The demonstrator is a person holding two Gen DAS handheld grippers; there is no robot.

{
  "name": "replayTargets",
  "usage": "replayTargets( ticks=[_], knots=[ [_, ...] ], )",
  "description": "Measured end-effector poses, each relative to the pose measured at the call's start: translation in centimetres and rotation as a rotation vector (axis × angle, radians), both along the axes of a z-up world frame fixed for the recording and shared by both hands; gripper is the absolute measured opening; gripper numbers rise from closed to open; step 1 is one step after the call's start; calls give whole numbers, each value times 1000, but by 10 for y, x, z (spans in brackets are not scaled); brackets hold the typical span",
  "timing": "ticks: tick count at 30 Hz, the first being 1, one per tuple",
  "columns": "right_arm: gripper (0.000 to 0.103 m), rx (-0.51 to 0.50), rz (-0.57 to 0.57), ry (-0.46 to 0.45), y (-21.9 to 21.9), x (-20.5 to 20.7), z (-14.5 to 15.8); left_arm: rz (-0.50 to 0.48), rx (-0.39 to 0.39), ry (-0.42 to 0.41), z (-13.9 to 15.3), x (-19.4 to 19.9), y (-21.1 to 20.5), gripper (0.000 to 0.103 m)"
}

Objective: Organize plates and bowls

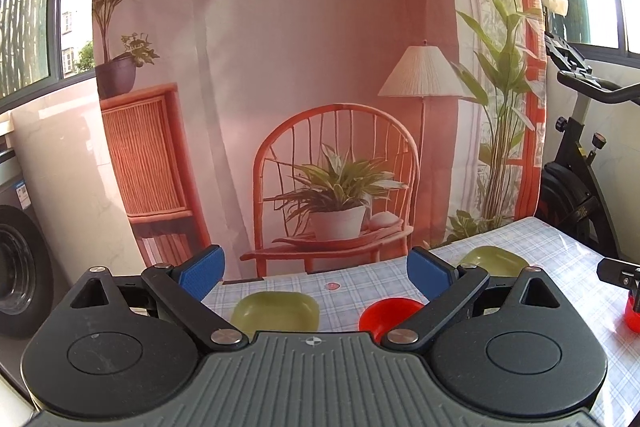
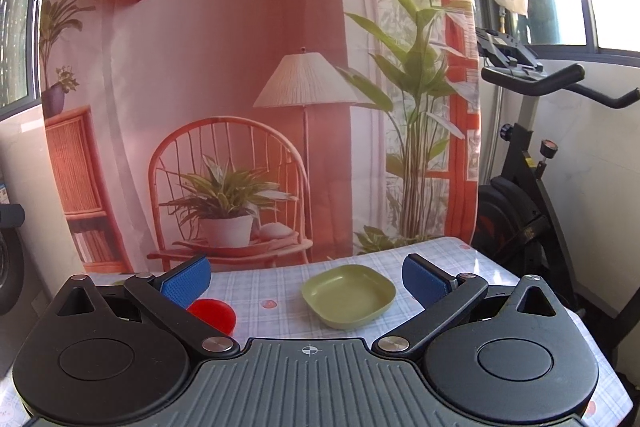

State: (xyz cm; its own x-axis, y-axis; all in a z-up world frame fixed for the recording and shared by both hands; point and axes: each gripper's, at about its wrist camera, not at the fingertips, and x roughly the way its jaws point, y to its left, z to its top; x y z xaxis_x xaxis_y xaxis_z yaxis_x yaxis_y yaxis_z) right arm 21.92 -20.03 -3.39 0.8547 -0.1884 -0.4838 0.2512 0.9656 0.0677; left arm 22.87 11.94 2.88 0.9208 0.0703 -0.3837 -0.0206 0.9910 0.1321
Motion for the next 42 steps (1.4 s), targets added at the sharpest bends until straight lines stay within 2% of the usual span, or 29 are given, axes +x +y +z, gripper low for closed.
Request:
replayTargets(
  ticks=[5, 8, 10, 16, 18, 20, 24, 26, 29, 32, 34, 35, 38, 41, 42],
  knots=[
    [102, 55, -47, 111, 39, 23, -39, -69, 1, 23, -9, 34, 37, 98],
    [102, 116, -38, 158, 61, 43, -53, -71, 52, 41, -17, 53, 63, 97],
    [102, 133, -27, 169, 81, 60, -58, -83, 81, 64, -22, 66, 82, 94],
    [101, 112, 31, 149, 140, 114, -71, -54, 33, 99, -48, 105, 152, 91],
    [99, 101, 23, 132, 160, 133, -80, -12, 43, 126, -66, 130, 171, 90],
    [98, 102, 16, 122, 177, 154, -93, -22, 45, 168, -85, 156, 183, 89],
    [92, 95, 9, 183, 202, 193, -118, -68, 7, 231, -127, 198, 196, 85],
    [85, 91, 16, 209, 211, 209, -128, -76, -39, 284, -154, 216, 201, 84],
    [80, 79, 12, 260, 224, 227, -146, -89, -86, 352, -188, 234, 205, 69],
    [73, 77, 34, 309, 229, 241, -165, -95, -119, 377, -208, 242, 208, 67],
    [66, 83, 33, 341, 231, 247, -176, -114, -135, 383, -216, 244, 210, 63],
    [64, 85, 31, 352, 231, 249, -180, -127, -138, 387, -218, 244, 209, 57],
    [63, 76, 45, 386, 236, 251, -191, -138, -112, 418, -226, 243, 204, 51],
    [61, 75, 53, 419, 241, 257, -200, -118, -109, 428, -230, 242, 207, 39],
    [61, 80, 52, 421, 241, 258, -201, -95, -113, 429, -231, 243, 209, 40]
  ],
)
